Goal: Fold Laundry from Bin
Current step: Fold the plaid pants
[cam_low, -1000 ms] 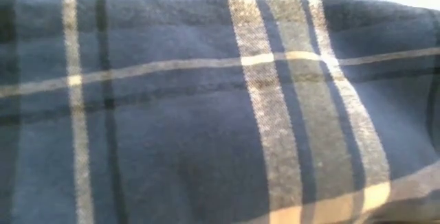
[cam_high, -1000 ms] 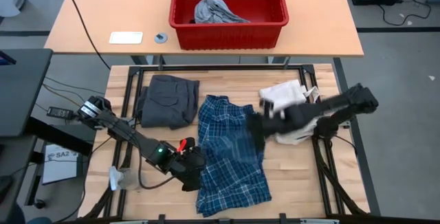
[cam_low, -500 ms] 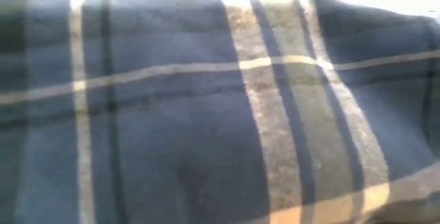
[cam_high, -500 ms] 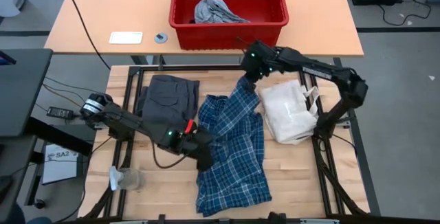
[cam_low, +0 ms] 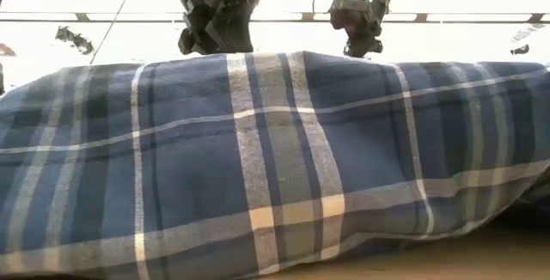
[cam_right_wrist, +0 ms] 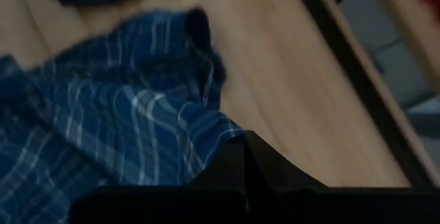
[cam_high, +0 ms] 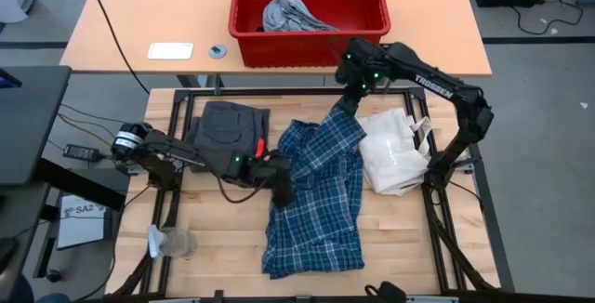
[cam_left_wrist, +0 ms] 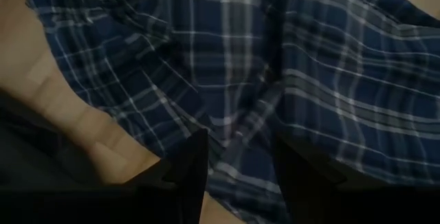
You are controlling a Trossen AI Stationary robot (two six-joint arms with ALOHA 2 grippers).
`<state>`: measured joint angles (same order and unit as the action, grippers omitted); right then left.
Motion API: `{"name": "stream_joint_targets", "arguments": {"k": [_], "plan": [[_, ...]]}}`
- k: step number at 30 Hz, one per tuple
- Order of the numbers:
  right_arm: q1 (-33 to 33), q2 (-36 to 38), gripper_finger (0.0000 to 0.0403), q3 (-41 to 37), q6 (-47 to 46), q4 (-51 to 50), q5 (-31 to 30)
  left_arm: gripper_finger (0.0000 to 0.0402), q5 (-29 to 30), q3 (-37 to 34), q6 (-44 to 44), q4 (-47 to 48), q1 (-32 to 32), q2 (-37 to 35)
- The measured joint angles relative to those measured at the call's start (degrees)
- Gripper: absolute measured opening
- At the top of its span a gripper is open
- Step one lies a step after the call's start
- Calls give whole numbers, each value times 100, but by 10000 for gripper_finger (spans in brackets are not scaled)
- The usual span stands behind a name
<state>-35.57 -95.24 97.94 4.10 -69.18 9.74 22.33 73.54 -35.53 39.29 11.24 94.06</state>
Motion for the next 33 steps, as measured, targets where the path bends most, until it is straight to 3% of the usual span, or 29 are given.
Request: {"name": "stream_joint_targets", "arguments": {"k": [8,15,21,26,30,33], "plan": [[-325,-668,16,102,-128,674,-170,165,-42,0,78,-1,-333,0],[-576,-1224,129,90,-164,-253,-340,165,-201,0,59,76,-202,0],[-498,-808,201,92,82,-575,-364,165,-199,0,242,847,-126,0],[65,-471,201,-546,1402,-433,-237,165,-209,0,619,1442,-189,-55],[308,-200,192,-1559,1815,480,139,165,-339,2,760,1385,-336,-247],[340,54,187,-2311,2307,1211,55,165,-358,2,999,1277,-420,-374]]}}
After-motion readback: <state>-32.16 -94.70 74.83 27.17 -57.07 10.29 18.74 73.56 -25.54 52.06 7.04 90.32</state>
